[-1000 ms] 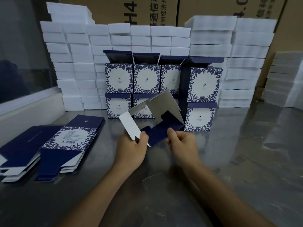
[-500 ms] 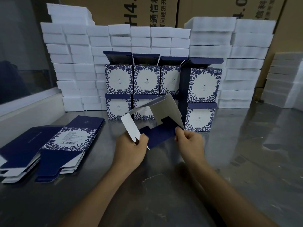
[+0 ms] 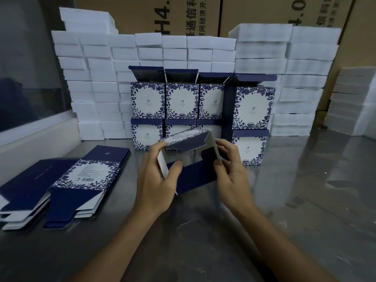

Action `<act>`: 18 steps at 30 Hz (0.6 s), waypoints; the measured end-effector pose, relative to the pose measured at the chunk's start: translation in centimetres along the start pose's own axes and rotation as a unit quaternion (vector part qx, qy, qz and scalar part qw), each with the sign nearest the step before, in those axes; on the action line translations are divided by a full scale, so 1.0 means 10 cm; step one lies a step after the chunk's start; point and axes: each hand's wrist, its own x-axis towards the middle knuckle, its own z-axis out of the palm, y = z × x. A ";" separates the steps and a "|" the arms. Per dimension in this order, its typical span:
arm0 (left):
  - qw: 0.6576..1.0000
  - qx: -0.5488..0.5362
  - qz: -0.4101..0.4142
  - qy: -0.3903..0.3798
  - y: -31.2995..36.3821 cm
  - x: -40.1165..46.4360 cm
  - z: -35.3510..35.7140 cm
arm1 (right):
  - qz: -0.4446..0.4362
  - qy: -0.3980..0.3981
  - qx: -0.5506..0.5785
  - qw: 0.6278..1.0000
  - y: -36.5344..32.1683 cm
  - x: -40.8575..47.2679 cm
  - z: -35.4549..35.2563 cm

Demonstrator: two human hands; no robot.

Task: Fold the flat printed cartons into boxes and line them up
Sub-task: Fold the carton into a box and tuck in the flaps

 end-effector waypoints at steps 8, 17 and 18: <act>0.995 -0.033 -0.048 0.084 0.06 0.09 -0.04 | 0.021 -0.047 -0.015 0.999 0.03 -0.04 0.01; 0.999 0.006 0.026 0.043 0.04 0.01 0.02 | -0.002 0.123 -0.171 0.978 0.10 0.02 -0.03; 0.999 0.012 0.030 0.041 0.04 0.00 0.02 | -0.009 0.127 -0.190 0.974 0.11 0.02 -0.05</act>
